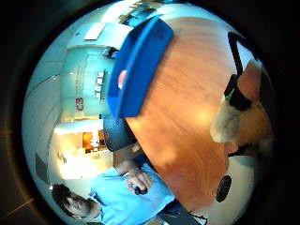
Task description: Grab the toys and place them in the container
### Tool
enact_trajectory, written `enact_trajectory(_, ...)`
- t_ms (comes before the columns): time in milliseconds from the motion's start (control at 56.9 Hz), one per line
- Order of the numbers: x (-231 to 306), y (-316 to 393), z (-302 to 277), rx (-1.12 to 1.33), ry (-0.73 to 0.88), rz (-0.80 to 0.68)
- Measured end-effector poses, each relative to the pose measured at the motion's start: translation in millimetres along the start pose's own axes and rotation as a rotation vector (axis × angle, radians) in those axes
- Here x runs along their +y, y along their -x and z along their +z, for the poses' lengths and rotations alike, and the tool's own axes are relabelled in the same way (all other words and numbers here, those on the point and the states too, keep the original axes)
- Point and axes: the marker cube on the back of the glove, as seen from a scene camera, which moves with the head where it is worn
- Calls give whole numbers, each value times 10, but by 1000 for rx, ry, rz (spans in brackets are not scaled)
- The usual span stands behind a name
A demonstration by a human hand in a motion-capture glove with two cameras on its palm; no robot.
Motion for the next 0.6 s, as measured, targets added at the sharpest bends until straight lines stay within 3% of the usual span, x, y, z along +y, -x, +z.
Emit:
enact_trajectory(264,-907,939,-458,-31,-77,-106)
enact_trajectory(598,-1991,1903,-340,-139,-86,-100)
